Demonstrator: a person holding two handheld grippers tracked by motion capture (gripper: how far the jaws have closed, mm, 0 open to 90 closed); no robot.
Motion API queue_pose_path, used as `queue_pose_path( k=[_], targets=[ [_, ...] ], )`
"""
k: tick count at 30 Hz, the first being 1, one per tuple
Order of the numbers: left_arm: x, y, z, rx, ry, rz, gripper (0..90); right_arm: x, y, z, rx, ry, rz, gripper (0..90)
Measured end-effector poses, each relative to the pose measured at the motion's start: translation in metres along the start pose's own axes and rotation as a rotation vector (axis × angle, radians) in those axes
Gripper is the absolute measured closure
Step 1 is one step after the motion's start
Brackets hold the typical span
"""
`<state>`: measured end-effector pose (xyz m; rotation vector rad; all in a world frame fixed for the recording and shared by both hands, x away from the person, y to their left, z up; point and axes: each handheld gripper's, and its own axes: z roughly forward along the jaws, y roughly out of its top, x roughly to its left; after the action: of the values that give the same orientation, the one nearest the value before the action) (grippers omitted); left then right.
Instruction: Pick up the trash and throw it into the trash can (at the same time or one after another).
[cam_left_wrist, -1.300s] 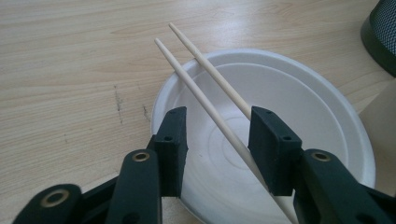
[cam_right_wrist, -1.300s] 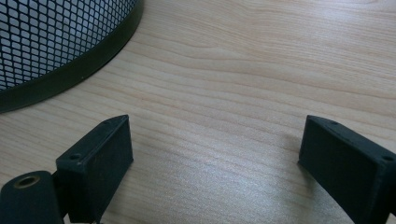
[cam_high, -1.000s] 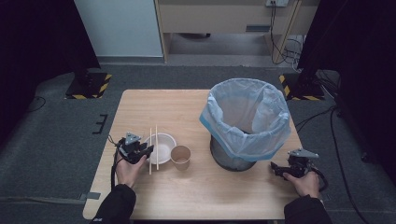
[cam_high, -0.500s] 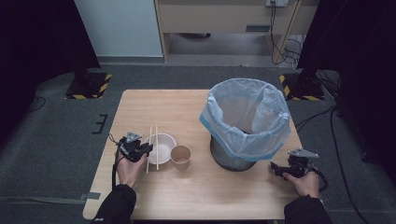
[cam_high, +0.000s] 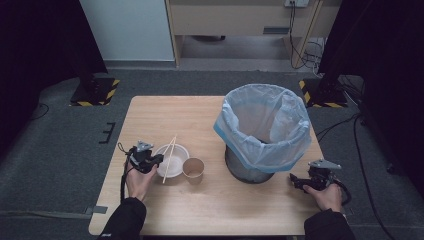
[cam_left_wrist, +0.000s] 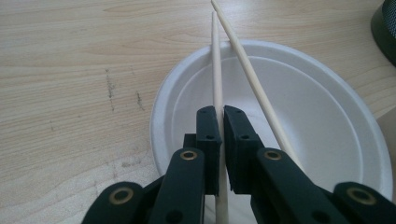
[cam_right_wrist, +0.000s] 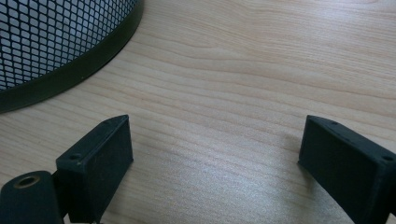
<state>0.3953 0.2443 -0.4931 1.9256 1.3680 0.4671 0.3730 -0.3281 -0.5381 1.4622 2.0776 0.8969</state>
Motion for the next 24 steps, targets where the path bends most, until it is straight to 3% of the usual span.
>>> queue_pose_path(
  k=[4, 10, 19, 22, 24],
  targets=[
    [-0.001, 0.000, -0.001, 0.001, -0.002, 0.004, 85.3, 0.000, 0.000, 0.000, 0.000, 0.000, 0.000, 9.9],
    [-0.002, 0.004, -0.007, -0.036, -0.008, 0.000, 85.4, 0.000, 0.000, 0.000, 0.000, 0.000, 0.000, 9.8],
    [0.000, 0.013, -0.026, -0.136, -0.041, -0.029, 85.3, 0.000, 0.000, 0.000, 0.000, 0.000, 0.001, 9.9],
    [-0.001, 0.016, -0.031, -0.161, -0.049, -0.024, 85.3, 0.000, 0.000, 0.000, 0.000, 0.000, 0.000, 9.8],
    [-0.003, 0.020, -0.040, -0.208, -0.061, -0.016, 85.3, 0.000, 0.000, 0.000, 0.000, 0.000, 0.000, 9.8]
  ],
)
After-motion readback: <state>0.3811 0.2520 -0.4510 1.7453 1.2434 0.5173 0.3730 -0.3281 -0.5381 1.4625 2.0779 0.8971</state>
